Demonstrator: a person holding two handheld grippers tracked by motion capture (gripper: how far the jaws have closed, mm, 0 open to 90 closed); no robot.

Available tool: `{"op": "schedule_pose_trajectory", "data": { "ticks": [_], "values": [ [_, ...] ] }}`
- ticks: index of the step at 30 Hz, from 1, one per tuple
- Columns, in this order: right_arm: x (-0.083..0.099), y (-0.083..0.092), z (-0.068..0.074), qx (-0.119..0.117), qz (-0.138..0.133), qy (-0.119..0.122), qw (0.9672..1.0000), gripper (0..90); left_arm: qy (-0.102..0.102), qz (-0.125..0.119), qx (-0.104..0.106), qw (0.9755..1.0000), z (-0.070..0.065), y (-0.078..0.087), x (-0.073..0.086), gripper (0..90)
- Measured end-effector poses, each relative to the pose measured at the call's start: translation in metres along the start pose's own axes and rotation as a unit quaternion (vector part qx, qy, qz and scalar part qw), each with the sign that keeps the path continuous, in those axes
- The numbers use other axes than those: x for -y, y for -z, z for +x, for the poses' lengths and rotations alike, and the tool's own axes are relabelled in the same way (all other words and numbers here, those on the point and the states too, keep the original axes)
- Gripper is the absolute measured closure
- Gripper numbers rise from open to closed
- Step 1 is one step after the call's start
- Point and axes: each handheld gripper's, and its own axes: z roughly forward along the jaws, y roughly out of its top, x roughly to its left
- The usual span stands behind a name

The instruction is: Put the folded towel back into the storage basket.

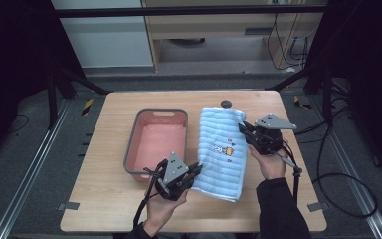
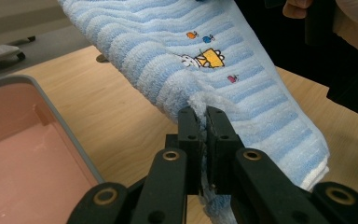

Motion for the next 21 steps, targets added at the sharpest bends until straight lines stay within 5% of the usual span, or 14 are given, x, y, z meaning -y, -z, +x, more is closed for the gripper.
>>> {"op": "schedule_pose_trajectory", "data": {
  "ticks": [21],
  "values": [
    [-0.045,-0.01,0.024,-0.011,-0.022,0.022,0.9995,81.9,0.005,-0.029,-0.026,0.9992,0.023,0.028,-0.008,85.5]
  ]
}}
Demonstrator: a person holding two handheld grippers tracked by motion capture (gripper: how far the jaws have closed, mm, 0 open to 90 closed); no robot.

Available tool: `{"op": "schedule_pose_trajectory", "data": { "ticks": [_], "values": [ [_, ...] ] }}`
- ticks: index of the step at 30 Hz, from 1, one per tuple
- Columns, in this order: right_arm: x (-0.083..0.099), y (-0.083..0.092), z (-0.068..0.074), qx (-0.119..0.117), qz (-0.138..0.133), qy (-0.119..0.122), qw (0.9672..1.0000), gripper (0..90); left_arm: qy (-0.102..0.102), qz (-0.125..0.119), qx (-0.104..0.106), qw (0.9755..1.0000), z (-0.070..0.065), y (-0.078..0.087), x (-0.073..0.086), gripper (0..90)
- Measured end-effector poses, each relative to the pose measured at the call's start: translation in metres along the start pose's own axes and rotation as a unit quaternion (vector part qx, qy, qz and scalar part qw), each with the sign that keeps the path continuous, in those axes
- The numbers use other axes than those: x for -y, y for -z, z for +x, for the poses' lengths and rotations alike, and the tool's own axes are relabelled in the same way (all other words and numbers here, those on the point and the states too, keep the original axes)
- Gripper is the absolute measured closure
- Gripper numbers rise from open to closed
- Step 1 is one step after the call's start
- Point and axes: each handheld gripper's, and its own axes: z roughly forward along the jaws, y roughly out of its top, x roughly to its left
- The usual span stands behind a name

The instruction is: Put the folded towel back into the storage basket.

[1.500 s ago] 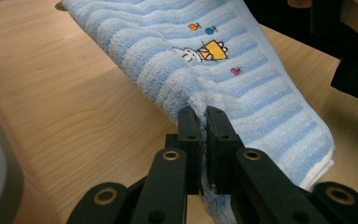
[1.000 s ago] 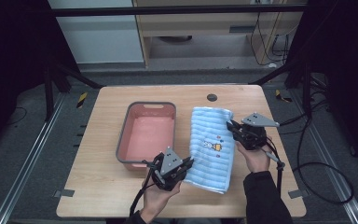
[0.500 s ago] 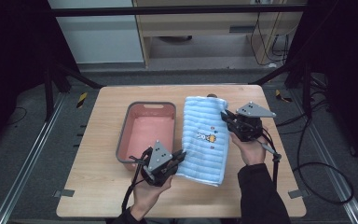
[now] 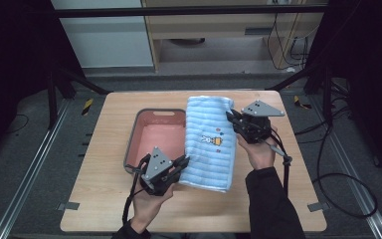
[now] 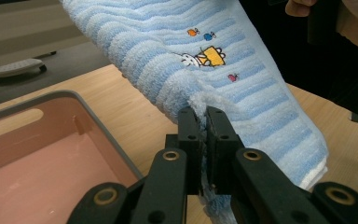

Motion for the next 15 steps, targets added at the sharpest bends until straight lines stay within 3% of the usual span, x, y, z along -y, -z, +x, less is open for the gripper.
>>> {"op": "schedule_pose_trajectory", "data": {
  "ticks": [15],
  "values": [
    [-0.028,-0.029,0.027,-0.02,-0.012,0.012,0.9997,81.9,0.009,-0.014,-0.031,0.9994,0.031,0.024,0.0,85.5]
  ]
}}
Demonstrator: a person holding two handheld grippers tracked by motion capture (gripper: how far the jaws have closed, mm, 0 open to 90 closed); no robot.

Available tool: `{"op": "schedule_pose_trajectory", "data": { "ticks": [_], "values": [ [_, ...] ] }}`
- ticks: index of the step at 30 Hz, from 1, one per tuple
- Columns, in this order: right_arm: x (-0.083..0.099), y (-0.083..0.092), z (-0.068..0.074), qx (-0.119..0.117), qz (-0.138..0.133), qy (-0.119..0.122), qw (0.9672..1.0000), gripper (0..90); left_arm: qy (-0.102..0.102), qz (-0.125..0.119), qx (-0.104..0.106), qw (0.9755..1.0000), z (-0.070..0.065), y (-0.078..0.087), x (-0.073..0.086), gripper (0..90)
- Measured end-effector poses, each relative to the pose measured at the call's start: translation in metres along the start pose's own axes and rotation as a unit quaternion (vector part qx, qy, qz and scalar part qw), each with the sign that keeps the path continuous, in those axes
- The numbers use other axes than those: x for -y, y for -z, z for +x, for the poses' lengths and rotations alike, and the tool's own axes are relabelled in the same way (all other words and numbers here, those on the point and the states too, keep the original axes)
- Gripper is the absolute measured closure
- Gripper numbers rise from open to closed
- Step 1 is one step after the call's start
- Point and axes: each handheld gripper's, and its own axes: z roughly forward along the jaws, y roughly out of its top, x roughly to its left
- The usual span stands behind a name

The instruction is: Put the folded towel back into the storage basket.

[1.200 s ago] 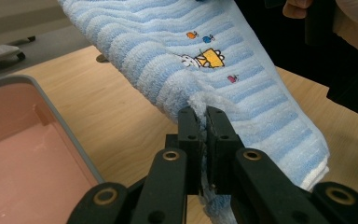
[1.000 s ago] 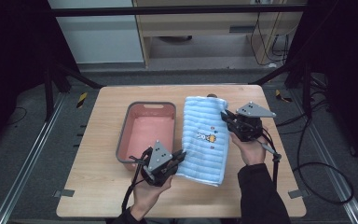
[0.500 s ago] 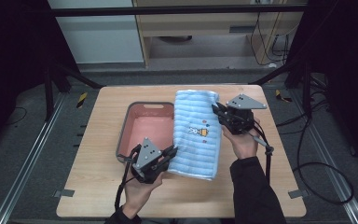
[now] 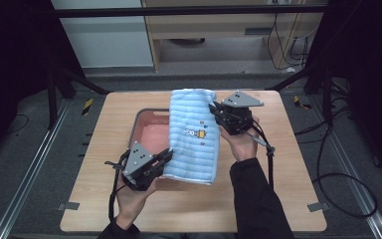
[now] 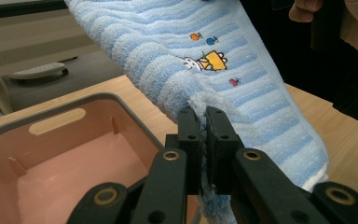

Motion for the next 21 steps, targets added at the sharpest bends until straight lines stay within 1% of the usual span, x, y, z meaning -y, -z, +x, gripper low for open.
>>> {"op": "schedule_pose_trajectory", "data": {
  "ticks": [3,5,8,10,12,17,21],
  "values": [
    [-0.005,-0.007,0.005,-0.004,0.0,0.004,1.0,81.9,0.006,-0.006,-0.005,1.0,0.006,0.003,0.001,85.5],
    [-0.008,-0.012,0.007,-0.006,0.0,0.006,1.0,81.9,0.006,-0.006,-0.009,0.9999,0.011,0.006,0.001,85.5],
    [-0.012,-0.021,0.011,-0.01,0.0,0.007,0.9999,81.9,0.014,-0.007,-0.015,0.9998,0.018,0.009,0.002,85.5],
    [-0.013,-0.027,0.014,-0.014,0.002,0.008,0.9999,81.9,0.015,-0.006,-0.017,0.9997,0.023,0.011,0.003,85.5],
    [-0.014,-0.033,0.016,-0.016,0.0,0.009,0.9998,81.9,0.02,-0.008,-0.018,0.9996,0.027,0.012,0.003,85.5],
    [-0.016,-0.044,0.019,-0.023,0.001,0.005,0.9997,81.9,0.027,-0.008,-0.027,0.9992,0.036,0.014,0.004,85.5],
    [-0.013,-0.053,0.021,-0.028,0.007,0.003,0.9996,81.9,0.032,-0.006,-0.033,0.9989,0.041,0.013,0.007,85.5]
  ]
}}
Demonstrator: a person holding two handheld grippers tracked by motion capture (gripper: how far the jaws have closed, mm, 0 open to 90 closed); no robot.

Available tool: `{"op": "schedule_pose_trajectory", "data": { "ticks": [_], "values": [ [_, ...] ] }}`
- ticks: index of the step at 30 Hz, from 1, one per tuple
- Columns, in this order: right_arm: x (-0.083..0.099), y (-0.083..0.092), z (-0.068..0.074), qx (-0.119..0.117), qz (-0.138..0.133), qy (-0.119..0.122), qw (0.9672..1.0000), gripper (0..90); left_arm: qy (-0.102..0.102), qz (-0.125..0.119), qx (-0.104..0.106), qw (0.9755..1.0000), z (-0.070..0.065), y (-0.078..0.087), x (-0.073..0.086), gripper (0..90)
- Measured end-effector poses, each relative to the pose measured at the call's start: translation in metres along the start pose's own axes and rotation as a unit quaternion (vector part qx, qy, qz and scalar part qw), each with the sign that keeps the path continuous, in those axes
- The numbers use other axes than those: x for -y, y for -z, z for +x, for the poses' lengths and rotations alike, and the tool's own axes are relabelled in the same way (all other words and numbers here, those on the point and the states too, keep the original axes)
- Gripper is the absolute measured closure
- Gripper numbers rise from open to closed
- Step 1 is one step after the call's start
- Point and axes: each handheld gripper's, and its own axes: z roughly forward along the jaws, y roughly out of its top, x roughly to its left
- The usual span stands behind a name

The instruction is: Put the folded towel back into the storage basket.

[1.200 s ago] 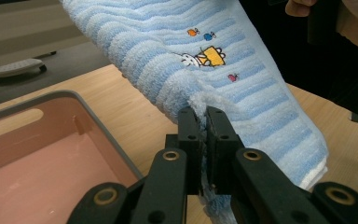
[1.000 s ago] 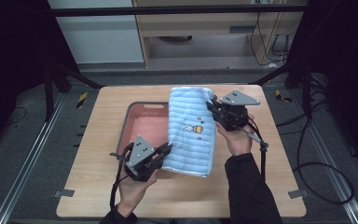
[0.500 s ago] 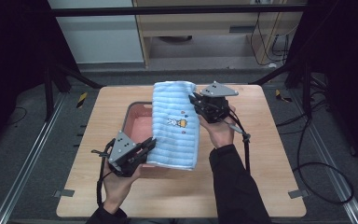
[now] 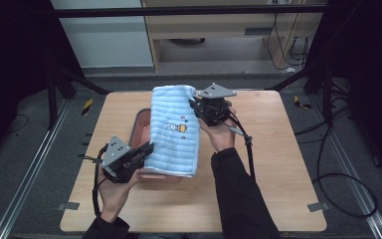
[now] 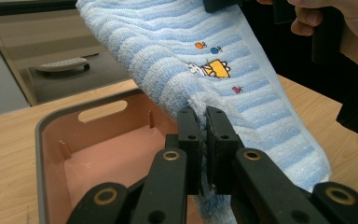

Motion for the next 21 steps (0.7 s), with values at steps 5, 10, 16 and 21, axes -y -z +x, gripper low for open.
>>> {"op": "schedule_pose_trajectory", "data": {
  "ticks": [5,10,16,21],
  "values": [
    [0.001,-0.009,0.0,-0.007,-0.003,-0.01,0.9999,81.9,0.006,0.002,-0.008,1.0,0.007,0.0,0.003,85.5],
    [0.001,-0.022,0.004,-0.015,-0.002,-0.012,0.9998,81.9,0.012,0.004,-0.017,0.9998,0.014,-0.001,0.005,85.5],
    [0.001,-0.039,0.009,-0.022,0.002,-0.011,0.9997,81.9,0.026,0.008,-0.03,0.9992,0.025,-0.002,0.01,85.5],
    [-0.003,-0.05,0.013,-0.024,0.005,-0.003,0.9997,81.9,0.035,0.007,-0.039,0.9986,0.034,-0.002,0.012,85.5]
  ]
}}
